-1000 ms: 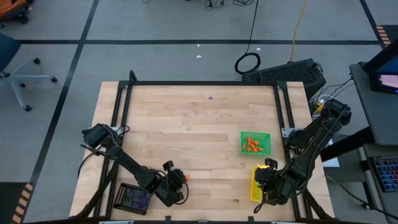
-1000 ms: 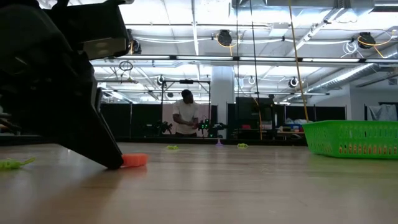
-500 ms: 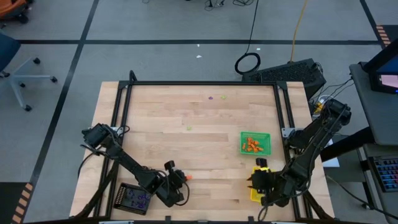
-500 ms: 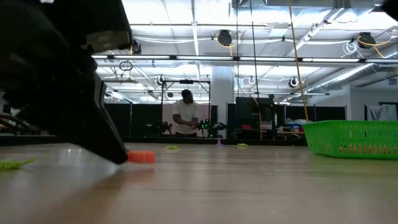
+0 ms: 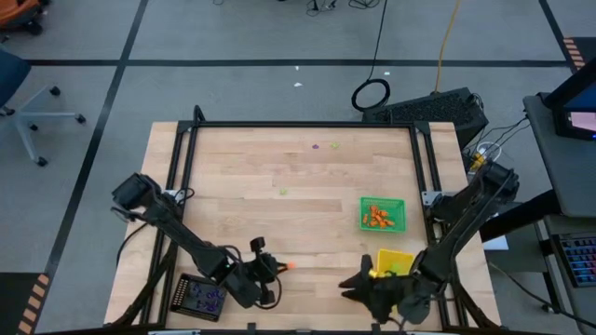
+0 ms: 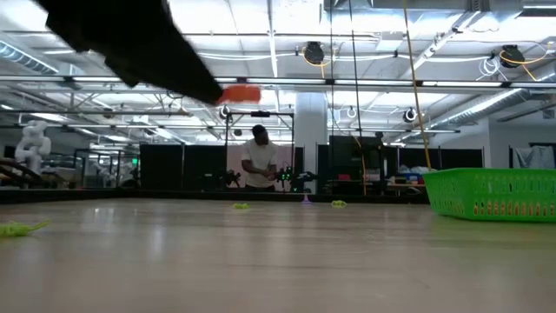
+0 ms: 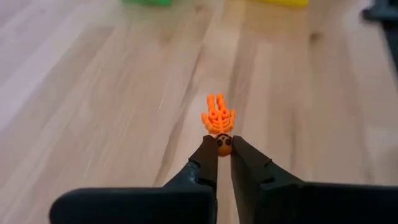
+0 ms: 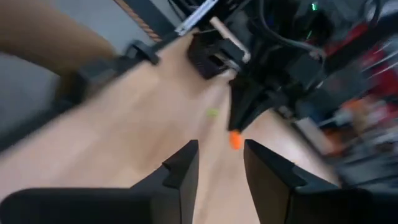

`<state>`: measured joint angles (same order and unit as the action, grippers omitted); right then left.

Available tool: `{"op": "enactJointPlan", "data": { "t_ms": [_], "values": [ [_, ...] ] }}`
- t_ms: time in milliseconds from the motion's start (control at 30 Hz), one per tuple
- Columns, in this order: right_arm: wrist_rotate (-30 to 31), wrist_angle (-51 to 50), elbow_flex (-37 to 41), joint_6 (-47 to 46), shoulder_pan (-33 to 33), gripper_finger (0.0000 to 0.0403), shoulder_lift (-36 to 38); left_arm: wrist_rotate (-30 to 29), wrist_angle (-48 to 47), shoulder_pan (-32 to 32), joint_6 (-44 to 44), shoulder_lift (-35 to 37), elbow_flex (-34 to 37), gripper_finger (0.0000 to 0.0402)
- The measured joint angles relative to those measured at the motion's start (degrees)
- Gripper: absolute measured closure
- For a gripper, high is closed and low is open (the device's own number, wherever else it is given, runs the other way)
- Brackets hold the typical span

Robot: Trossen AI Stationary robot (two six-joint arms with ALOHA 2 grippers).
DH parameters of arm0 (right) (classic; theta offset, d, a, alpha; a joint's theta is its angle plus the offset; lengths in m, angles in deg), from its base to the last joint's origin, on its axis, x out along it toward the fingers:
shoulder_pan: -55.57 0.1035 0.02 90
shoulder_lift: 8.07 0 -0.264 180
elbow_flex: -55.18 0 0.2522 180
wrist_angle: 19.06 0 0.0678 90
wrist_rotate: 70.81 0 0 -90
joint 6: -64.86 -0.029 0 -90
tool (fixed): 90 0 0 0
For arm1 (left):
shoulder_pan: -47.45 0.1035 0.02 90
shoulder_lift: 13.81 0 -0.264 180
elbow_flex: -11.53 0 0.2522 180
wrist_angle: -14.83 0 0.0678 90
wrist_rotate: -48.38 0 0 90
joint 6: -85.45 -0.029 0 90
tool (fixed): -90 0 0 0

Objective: Sort Halloween decoration
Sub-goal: Put the orange skeleton toy into the green bin

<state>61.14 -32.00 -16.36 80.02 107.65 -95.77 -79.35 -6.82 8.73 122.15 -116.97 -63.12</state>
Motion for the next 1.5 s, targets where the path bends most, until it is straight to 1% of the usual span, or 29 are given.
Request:
{"op": "enactJointPlan", "data": {
  "t_ms": [133, 200, 233, 367, 500, 567, 667, 733, 900, 1033, 1133, 1200, 1300, 1500],
  "values": [
    [7.62, 9.29, 0.00, 15.42, -0.61, 0.0279, -4.80, 0.27, 4.33, -0.02, -4.75, 1.40, 0.00, 0.0382],
    [10.31, 13.91, 0.00, 21.18, -1.31, 0.0273, -7.04, 1.31, 6.90, 0.00, -7.22, 2.00, 0.00, 0.0382],
    [10.73, 15.82, 0.00, 23.51, -1.76, 0.0270, -8.07, 2.11, 8.40, 0.00, -8.20, 2.15, -0.07, 0.0382],
    [10.26, 21.70, 0.00, 29.30, -3.62, 0.0252, -11.18, 5.37, 13.50, 0.01, -12.93, 2.67, -0.09, 0.0382],
    [7.00, 25.17, 0.00, 33.55, -5.35, 0.0228, -13.54, 9.88, 18.07, 0.11, -17.04, 2.76, -0.09, 0.0382],
    [5.80, 27.17, 0.00, 34.16, -6.13, 0.0216, -14.30, 11.94, 20.23, 0.11, -18.65, 2.76, -0.09, 0.0382],
    [5.44, 30.32, 0.00, 35.91, -6.92, 0.0208, -15.23, 13.52, 21.15, 0.13, -19.09, 2.76, -0.09, 0.0382],
    [3.39, 31.94, 0.00, 38.19, -7.20, 0.0207, -15.80, 13.65, 21.14, 0.15, -19.09, 2.76, -0.09, 0.0382],
    [-2.98, 34.95, 0.00, 39.64, -8.64, 0.0217, -16.35, 13.83, 22.57, 1.04, -19.03, 2.76, -0.07, 0.0382],
    [-3.40, 34.63, 0.00, 39.56, -10.05, 0.0223, -16.35, 15.95, 22.79, 2.41, -19.00, 2.76, -0.07, 0.0382],
    [-5.87, 34.87, 0.00, 39.86, -10.84, 0.0229, -16.35, 18.00, 22.99, 3.27, -18.32, 2.76, -0.07, 0.0382],
    [-6.39, 34.81, 0.00, 39.75, -11.18, 0.0236, -16.35, 18.77, 22.92, 3.82, -17.64, 2.76, -0.07, 0.0382],
    [-6.45, 34.14, 0.00, 39.65, -11.52, 0.0257, -16.35, 19.28, 22.94, 4.03, -17.56, 2.76, -0.07, 0.0382],
    [-7.82, 34.10, 0.00, 39.54, -11.50, 0.0315, -16.35, 19.66, 22.93, 3.88, -17.49, 2.76, -0.07, 0.0381]
  ]
}}
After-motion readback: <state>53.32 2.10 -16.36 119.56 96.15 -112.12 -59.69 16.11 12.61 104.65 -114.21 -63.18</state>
